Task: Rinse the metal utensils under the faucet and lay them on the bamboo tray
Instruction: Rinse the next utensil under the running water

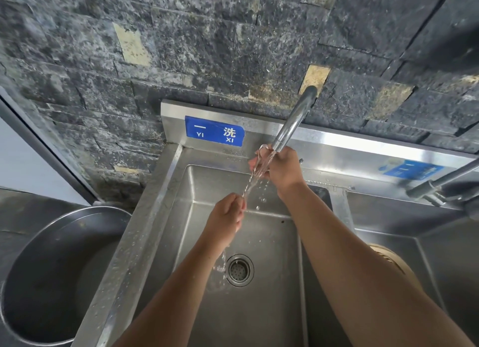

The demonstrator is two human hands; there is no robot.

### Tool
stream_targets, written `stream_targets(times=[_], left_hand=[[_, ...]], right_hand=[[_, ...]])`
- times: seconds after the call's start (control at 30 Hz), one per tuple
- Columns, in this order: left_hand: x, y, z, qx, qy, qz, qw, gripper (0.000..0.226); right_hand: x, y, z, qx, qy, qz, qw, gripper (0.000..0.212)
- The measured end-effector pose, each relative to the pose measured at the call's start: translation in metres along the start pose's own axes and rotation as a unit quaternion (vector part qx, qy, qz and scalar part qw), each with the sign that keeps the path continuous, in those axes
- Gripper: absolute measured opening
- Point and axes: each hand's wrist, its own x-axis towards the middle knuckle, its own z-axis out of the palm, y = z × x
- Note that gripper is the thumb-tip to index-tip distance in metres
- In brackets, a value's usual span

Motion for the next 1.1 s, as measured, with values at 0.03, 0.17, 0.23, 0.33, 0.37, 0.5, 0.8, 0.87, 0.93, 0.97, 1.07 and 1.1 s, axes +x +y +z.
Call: stream_targets(times=[0.03,0.17,0.23,0.33,0.37,0.5,0.8,0.87,0.93,0.97,1.07,1.1], left_hand=[[0.0,0.0,-0.001,0.007,-0.003,0.003,1.0,0.028],[-0.005,-0.002,-0.001,0.025,-0.018,0.01,0.999,0.029],[-0.007,-0.003,-0.001,0.028,-0.018,0.015,0.999,0.031],[-0.008,-0.005,-0.002,0.048,-0.012,0.029,0.998,0.031],[-0.008,-0.007,-0.004,0.052,-0.011,0.032,0.998,0.031],[-0.007,-0.011,-0.011,0.064,-0.012,0.051,0.997,0.029],[0.004,-0.004,-0.021,0.023,-0.015,0.064,0.998,0.029],[0.006,0.002,-0.02,0.005,-0.035,0.061,0.997,0.027],[0.006,0.008,-0.019,-0.018,-0.062,0.049,0.997,0.028],[0.006,0.01,-0.018,-0.037,-0.072,0.043,0.996,0.028],[0.007,0.009,-0.016,-0.089,-0.084,0.025,0.992,0.032],[0.007,0.008,-0.017,-0.096,-0.089,0.021,0.991,0.033]], right_hand=[[0.003,-0.003,-0.001,0.002,0.01,-0.004,1.0,0.013],[0.012,-0.009,-0.011,-0.019,0.029,-0.012,0.999,0.019],[0.013,-0.012,-0.014,-0.021,0.033,-0.015,0.999,0.021],[0.016,-0.02,-0.022,0.003,0.067,-0.017,0.998,0.019],[0.018,-0.023,-0.025,0.017,0.078,-0.017,0.997,0.019],[0.02,-0.032,-0.034,0.05,0.081,-0.04,0.995,0.018],[0.023,-0.046,-0.046,0.06,0.105,-0.059,0.991,0.023],[0.025,-0.049,-0.05,0.075,0.106,-0.06,0.99,0.022],[0.025,-0.052,-0.053,0.083,0.102,-0.065,0.989,0.023],[0.025,-0.054,-0.055,0.081,0.1,-0.069,0.989,0.024],[0.024,-0.058,-0.058,0.077,0.091,-0.08,0.99,0.026],[0.024,-0.058,-0.058,0.074,0.088,-0.084,0.99,0.026]])
